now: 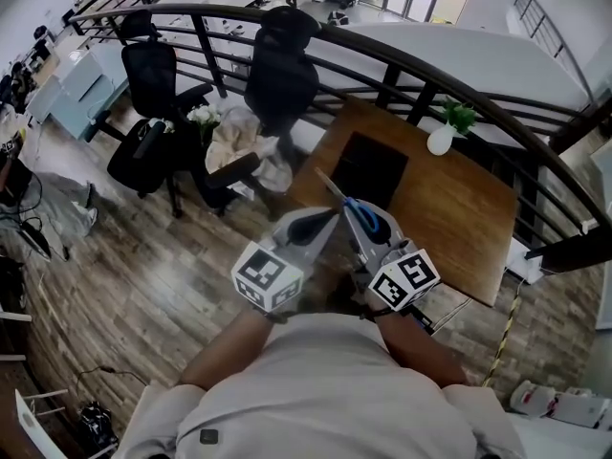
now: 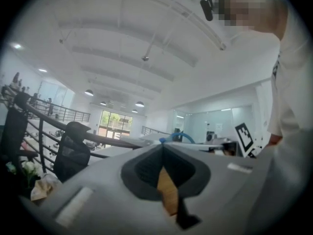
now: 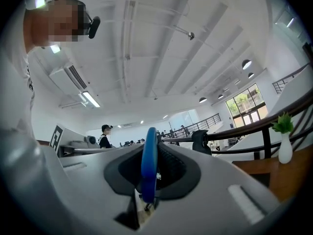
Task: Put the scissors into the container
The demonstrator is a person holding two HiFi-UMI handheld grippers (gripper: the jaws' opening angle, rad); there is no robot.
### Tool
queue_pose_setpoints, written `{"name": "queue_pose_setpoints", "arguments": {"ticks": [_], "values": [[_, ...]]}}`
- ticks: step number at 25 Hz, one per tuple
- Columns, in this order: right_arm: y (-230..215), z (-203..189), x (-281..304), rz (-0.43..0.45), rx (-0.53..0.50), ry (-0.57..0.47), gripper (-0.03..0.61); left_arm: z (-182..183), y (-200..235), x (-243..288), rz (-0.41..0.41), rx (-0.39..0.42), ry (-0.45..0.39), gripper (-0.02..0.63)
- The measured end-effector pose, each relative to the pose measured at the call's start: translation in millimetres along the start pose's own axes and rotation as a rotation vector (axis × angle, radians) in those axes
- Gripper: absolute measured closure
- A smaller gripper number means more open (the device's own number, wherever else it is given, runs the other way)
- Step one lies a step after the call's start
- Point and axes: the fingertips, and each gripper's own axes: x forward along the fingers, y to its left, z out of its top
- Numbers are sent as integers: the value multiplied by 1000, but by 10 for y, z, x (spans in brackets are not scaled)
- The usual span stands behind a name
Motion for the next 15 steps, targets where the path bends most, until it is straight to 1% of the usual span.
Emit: {"name": "queue_pose_setpoints", "arguments": {"ticks": [5,11,15], "values": [[-99,-7,94,-12,9,1,525,-6,135,-14,12,-12,3,612],[-197,54,258,-9,-25,-1,525,-20,281,39,10,-21,8,611],[-382,57,265,-32,-11,-1,525,-23,352,150,7,-25,7,611]]}}
